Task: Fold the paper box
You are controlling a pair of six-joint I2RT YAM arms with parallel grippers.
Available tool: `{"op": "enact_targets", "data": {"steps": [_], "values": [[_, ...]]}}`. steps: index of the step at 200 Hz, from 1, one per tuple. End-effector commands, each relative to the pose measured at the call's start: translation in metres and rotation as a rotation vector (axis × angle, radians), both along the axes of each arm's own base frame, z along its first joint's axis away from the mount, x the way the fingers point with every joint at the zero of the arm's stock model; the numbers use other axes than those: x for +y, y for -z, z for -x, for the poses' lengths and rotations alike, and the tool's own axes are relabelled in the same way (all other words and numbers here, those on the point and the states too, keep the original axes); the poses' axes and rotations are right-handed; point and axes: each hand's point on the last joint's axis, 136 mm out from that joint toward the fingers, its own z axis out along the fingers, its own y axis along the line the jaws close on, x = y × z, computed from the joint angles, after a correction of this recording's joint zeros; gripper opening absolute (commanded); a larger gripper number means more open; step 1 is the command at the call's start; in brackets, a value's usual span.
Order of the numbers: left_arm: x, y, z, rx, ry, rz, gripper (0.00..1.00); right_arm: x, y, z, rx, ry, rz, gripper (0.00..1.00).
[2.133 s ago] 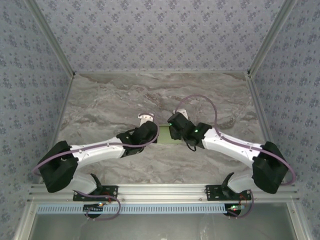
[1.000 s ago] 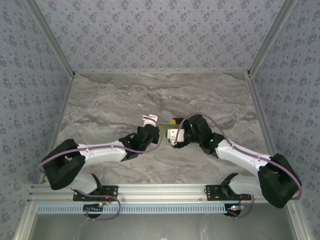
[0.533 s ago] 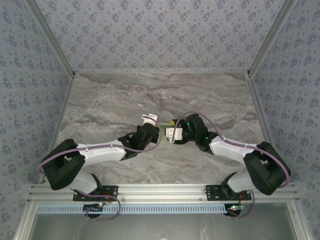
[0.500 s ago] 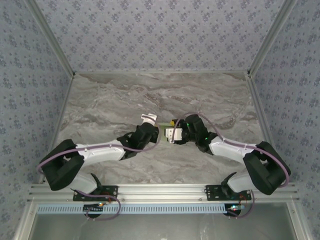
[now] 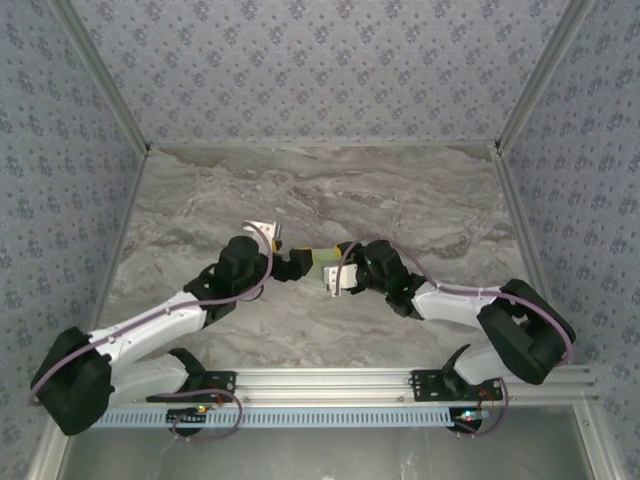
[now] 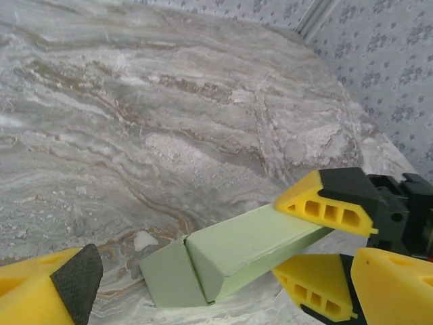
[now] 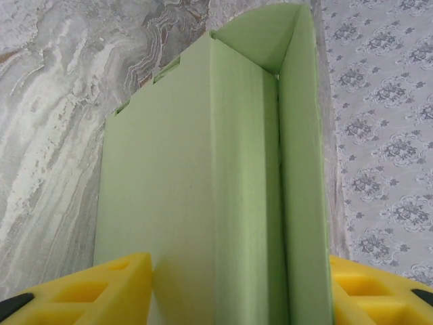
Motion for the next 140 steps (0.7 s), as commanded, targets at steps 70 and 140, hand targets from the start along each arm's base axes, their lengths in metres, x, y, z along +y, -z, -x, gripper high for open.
{"op": "enact_targets", "data": {"steps": [70, 140], "values": [[0.002, 0.086, -0.055, 0.14, -0.087, -0.152, 0.84, -0.014, 0.032, 0.008, 0.118, 0.014, 0.06, 0.58], [0.013, 0.142, -0.042, 0.26, -0.142, -0.153, 0.83, -0.01, -0.056, 0.017, 0.288, -0.082, -0.312, 0.65]]}}
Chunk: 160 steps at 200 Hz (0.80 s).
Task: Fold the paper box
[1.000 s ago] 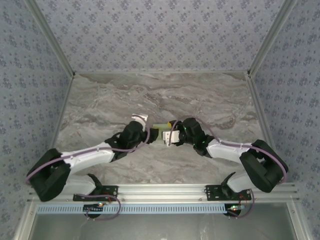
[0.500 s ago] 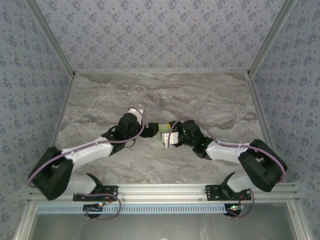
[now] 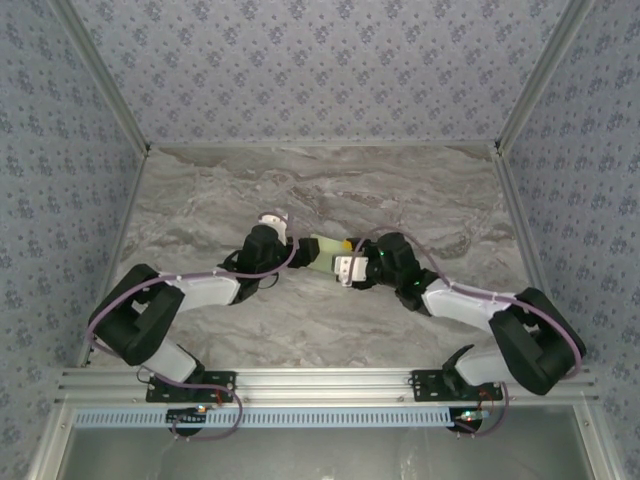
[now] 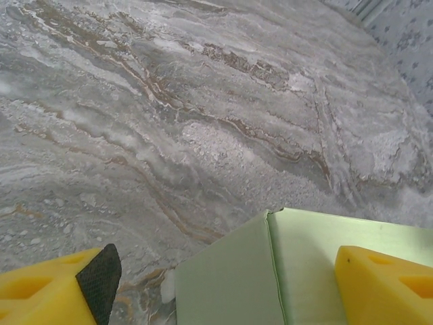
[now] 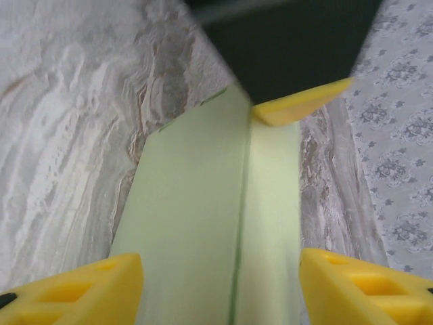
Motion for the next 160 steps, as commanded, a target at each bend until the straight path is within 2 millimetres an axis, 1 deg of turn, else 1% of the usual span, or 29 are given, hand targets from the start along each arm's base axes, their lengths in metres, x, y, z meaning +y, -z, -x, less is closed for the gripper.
{"op": "enact_targets", "data": {"steps": [1, 9, 19, 28, 33, 49, 64, 79, 91, 102, 109, 116, 124, 148, 160], "values": [[0.028, 0.069, 0.018, 0.174, -0.051, -0.15, 0.83, 0.006, -0.039, 0.016, 0.13, -0.093, -0.162, 0.65], [0.027, 0.068, 0.017, 0.174, -0.051, -0.149, 0.83, 0.004, -0.048, 0.021, 0.161, -0.129, -0.189, 0.65], [0.027, 0.067, 0.017, 0.172, -0.052, -0.147, 0.83, 0.001, -0.055, 0.027, 0.21, -0.169, -0.222, 0.64], [0.027, 0.065, 0.016, 0.169, -0.054, -0.145, 0.83, -0.002, -0.056, 0.026, 0.24, -0.173, -0.236, 0.6], [0.028, 0.064, 0.016, 0.166, -0.057, -0.144, 0.83, -0.004, -0.053, 0.025, 0.262, -0.169, -0.233, 0.59], [0.027, 0.062, 0.016, 0.159, -0.053, -0.143, 0.83, -0.013, -0.036, 0.024, 0.326, -0.147, -0.208, 0.55], [0.028, 0.061, 0.017, 0.159, -0.05, -0.15, 0.83, -0.015, -0.016, 0.032, 0.384, -0.147, -0.142, 0.53], [0.029, 0.061, 0.017, 0.16, -0.056, -0.154, 0.83, -0.016, 0.012, 0.047, 0.422, -0.151, 0.002, 0.48], [0.03, 0.061, 0.017, 0.157, -0.061, -0.148, 0.83, -0.023, 0.036, 0.05, 0.424, -0.116, 0.128, 0.48], [0.029, 0.062, 0.016, 0.157, -0.064, -0.144, 0.83, -0.028, 0.046, 0.049, 0.439, -0.09, 0.17, 0.47], [0.028, 0.063, 0.016, 0.161, -0.061, -0.144, 0.83, -0.031, 0.049, 0.048, 0.446, -0.078, 0.18, 0.47], [0.028, 0.062, 0.016, 0.161, -0.059, -0.144, 0.83, -0.03, 0.047, 0.047, 0.446, -0.077, 0.171, 0.47], [0.028, 0.061, 0.016, 0.161, -0.057, -0.143, 0.83, -0.028, 0.04, 0.047, 0.442, -0.087, 0.139, 0.47], [0.031, 0.055, 0.017, 0.141, -0.06, -0.142, 0.83, -0.018, 0.003, 0.048, 0.374, -0.14, 0.035, 0.49], [0.032, 0.05, 0.018, 0.127, -0.055, -0.148, 0.83, -0.016, -0.015, 0.048, 0.328, -0.151, -0.016, 0.51]]}}
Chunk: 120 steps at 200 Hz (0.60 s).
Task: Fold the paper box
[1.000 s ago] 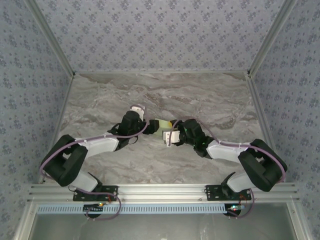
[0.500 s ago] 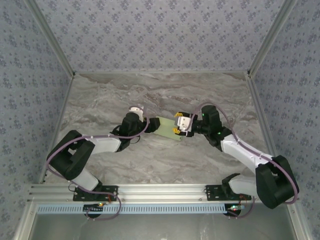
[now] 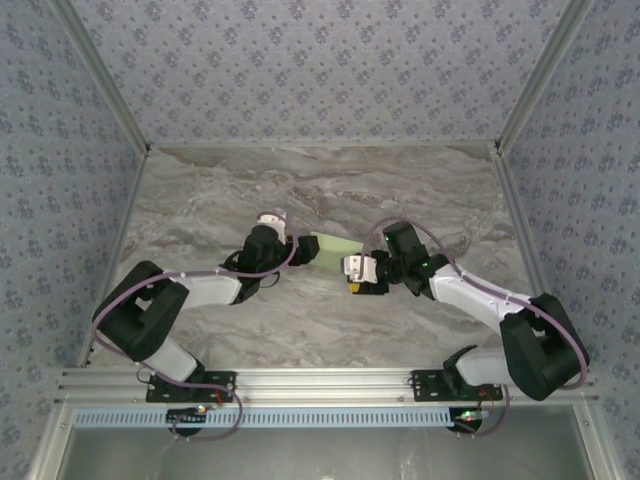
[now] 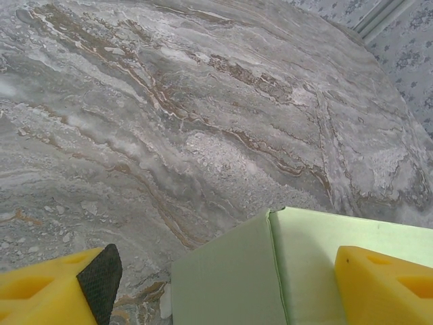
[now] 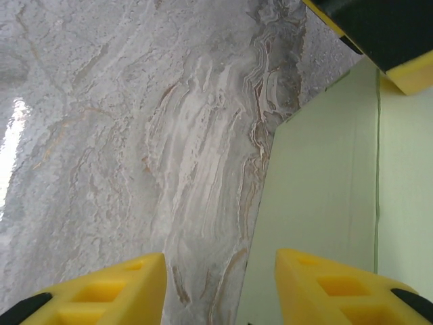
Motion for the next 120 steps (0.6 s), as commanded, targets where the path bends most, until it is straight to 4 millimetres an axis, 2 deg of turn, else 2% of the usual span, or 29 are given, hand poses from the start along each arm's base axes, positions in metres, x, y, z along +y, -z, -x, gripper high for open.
{"op": "enact_targets", "data": {"steps": [1, 27, 41, 67, 111, 120], "values": [[0.03, 0.05, 0.023, 0.133, -0.021, -0.175, 0.83, 0.001, -0.035, 0.006, -0.043, -0.016, -0.084, 0.52], [0.039, 0.042, 0.026, 0.099, -0.035, -0.191, 0.84, -0.002, -0.075, -0.002, -0.136, 0.01, -0.204, 0.62], [0.041, 0.042, 0.03, 0.077, -0.031, -0.184, 0.84, -0.004, -0.088, -0.005, -0.161, 0.029, -0.229, 0.67], [0.044, 0.047, 0.044, 0.053, 0.004, -0.202, 0.84, -0.007, -0.102, -0.009, -0.205, 0.067, -0.262, 0.7], [0.025, 0.047, 0.076, 0.018, 0.158, -0.257, 0.9, -0.021, -0.128, -0.019, -0.314, 0.199, -0.342, 0.72], [0.027, 0.045, 0.079, 0.018, 0.154, -0.261, 0.91, -0.026, -0.133, -0.021, -0.323, 0.226, -0.357, 0.73]]}}
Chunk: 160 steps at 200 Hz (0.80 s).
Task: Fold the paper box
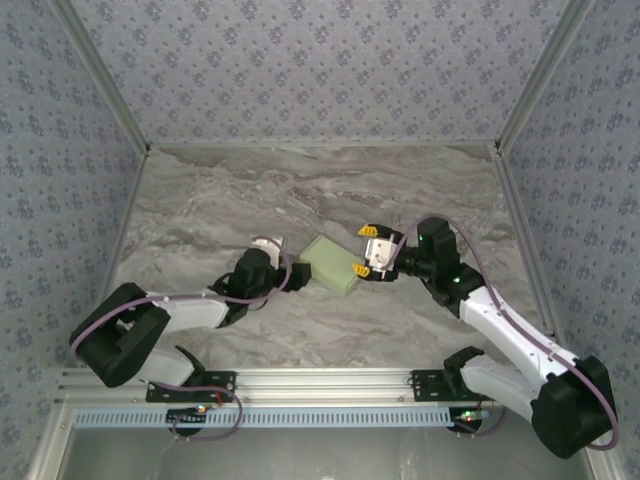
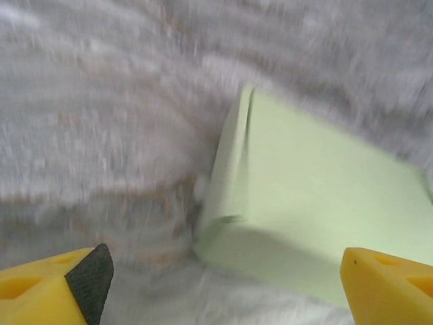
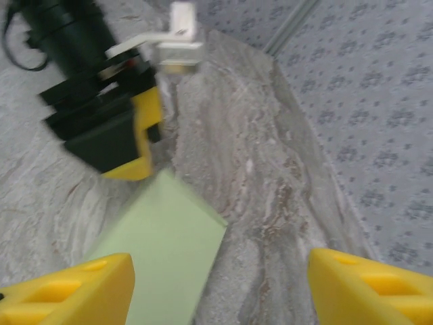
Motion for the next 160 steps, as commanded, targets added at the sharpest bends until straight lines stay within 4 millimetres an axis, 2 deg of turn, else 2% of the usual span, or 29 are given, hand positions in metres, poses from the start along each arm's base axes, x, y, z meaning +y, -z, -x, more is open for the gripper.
{"op": "enact_targets", "data": {"steps": [1, 11, 13, 14, 15, 19, 28, 54, 70, 79, 91, 107, 125, 142, 160], "values": [[0.005, 0.01, 0.018, 0.02, 0.051, -0.091, 0.92, -0.012, -0.02, -0.012, -0.037, 0.105, -0.079, 0.73], [0.01, 0.003, 0.019, 0.011, 0.027, -0.076, 0.93, -0.018, -0.027, -0.014, -0.038, 0.141, -0.11, 0.75], [0.011, 0.001, 0.019, 0.008, 0.022, -0.074, 0.93, -0.019, -0.029, -0.014, -0.038, 0.149, -0.117, 0.83], [0.012, 0.0, 0.019, 0.006, 0.019, -0.074, 0.94, -0.02, -0.03, -0.014, -0.041, 0.151, -0.12, 0.92], [0.013, -0.001, 0.019, 0.004, 0.017, -0.073, 0.94, -0.02, -0.031, -0.014, -0.04, 0.154, -0.124, 0.96], [0.014, -0.007, 0.02, -0.006, 0.012, -0.072, 0.95, -0.023, -0.033, -0.015, -0.038, 0.17, -0.14, 1.0], [0.021, -0.02, 0.02, -0.031, -0.004, -0.081, 0.99, -0.03, -0.041, -0.017, -0.034, 0.216, -0.184, 1.0], [0.049, -0.068, 0.013, -0.137, -0.103, -0.15, 0.99, -0.059, -0.058, -0.031, 0.004, 0.42, -0.302, 1.0], [0.052, -0.093, 0.014, -0.235, -0.064, -0.184, 0.99, -0.088, -0.06, -0.041, 0.045, 0.613, -0.399, 1.0], [0.052, -0.101, 0.013, -0.274, -0.041, -0.224, 0.99, -0.111, -0.052, -0.049, 0.096, 0.768, -0.472, 1.0], [0.063, -0.103, 0.007, -0.284, -0.075, -0.312, 0.99, -0.138, -0.034, -0.056, 0.153, 0.932, -0.552, 1.0], [0.087, -0.1, -0.004, -0.297, -0.176, -0.444, 0.99, -0.152, -0.012, -0.057, 0.189, 0.988, -0.583, 1.0], [0.098, -0.088, -0.018, -0.324, -0.127, -0.547, 0.99, -0.167, 0.008, -0.058, 0.185, 1.048, -0.572, 1.0], [0.129, -0.077, -0.036, -0.235, -0.198, -0.555, 0.99, -0.185, 0.025, -0.06, 0.157, 1.12, -0.548, 1.0], [0.14, -0.064, -0.048, -0.207, -0.141, -0.515, 0.99, -0.201, 0.038, -0.063, 0.159, 1.153, -0.556, 1.0]]}}
